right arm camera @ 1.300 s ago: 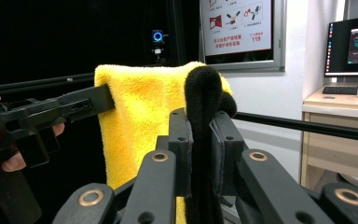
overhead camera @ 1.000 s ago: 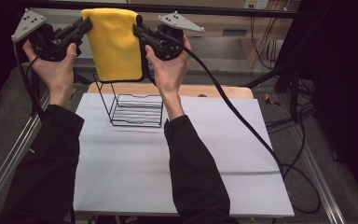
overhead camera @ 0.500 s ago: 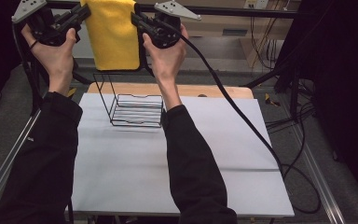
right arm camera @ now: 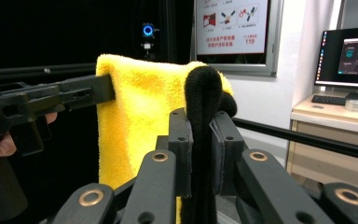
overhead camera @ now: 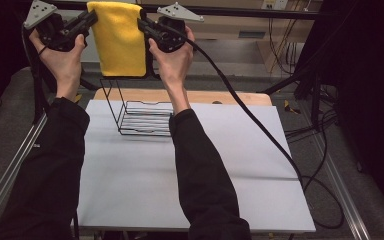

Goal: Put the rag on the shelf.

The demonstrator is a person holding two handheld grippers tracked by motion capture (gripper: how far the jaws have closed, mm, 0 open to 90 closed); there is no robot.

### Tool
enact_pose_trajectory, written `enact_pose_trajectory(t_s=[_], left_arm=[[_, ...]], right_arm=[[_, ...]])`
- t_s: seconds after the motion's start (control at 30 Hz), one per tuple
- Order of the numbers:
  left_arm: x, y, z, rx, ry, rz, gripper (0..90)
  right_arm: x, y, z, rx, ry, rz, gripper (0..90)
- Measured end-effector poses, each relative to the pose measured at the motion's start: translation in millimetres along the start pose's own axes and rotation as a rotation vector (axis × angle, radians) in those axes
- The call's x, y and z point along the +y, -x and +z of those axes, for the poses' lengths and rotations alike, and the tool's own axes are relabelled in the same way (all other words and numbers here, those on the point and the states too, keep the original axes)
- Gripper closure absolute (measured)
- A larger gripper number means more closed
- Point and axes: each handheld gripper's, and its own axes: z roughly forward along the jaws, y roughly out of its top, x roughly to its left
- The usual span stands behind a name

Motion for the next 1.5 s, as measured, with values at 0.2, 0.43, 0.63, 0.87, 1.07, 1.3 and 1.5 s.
enact_pose_trajectory(t_s=[0.2,0.43,0.63,0.87,1.07,1.3,1.5], left_arm=[[-13.9,0.4,-0.2,-0.012,-0.024,0.016,83.6],[-27.4,2.5,-0.5,-0.034,-0.043,0.013,83.6],[-35.6,7.9,-3.9,-0.054,-0.052,0.027,83.6],[-45.1,13.3,-7.3,-0.078,-0.071,0.037,83.7],[-50.8,15.0,-13.7,-0.094,-0.074,0.043,83.6],[-55.2,14.9,-22.7,-0.102,-0.067,0.046,83.6],[-58.0,15.4,-24.5,-0.11,-0.078,0.054,83.6]], right_arm=[[-17.7,3.8,-0.1,-0.001,-0.027,0.016,80.8],[-25.7,6.9,-3.8,-0.007,-0.056,0.011,80.8],[-36.8,10.0,-10.9,-0.003,-0.064,0.03,80.8],[-48.4,13.7,-17.2,-0.007,-0.074,0.042,80.8],[-55.3,15.9,-20.6,-0.003,-0.068,0.047,80.7],[-57.7,9.0,-26.2,0.01,-0.054,0.03,80.6],[-61.2,7.1,-27.4,0.0,-0.071,0.021,80.6]])
